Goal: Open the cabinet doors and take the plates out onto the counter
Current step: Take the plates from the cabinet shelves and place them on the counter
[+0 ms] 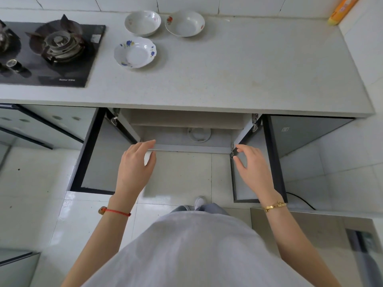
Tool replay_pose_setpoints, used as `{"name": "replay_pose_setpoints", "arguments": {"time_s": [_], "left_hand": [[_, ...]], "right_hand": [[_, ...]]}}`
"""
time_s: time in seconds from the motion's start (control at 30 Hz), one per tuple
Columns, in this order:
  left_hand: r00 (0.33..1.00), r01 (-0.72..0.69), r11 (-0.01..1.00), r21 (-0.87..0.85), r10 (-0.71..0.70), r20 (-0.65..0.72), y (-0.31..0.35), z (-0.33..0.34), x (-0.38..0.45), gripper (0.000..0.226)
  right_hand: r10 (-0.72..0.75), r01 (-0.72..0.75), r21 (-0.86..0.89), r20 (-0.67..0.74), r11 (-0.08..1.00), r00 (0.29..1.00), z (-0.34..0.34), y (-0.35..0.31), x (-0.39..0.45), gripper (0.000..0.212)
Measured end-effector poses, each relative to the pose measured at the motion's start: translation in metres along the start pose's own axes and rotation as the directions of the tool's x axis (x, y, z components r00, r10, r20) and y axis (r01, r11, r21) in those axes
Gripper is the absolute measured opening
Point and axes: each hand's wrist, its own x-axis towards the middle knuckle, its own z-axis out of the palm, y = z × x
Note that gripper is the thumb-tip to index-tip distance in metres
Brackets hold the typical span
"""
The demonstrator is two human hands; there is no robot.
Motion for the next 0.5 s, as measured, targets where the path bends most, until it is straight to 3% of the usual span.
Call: {"name": "replay_pose_setpoints", "arguments": {"time_s": [0.5], "left_hand": [[0.997,-0.022,1.000,-0.010,0.023,0.070,-0.026,0.032,0.038,0.033]], "right_hand": [[0.077,-0.077,0.007,-0.011,0.997,0.997,0.039,0.008,0.032,0.036]]}}
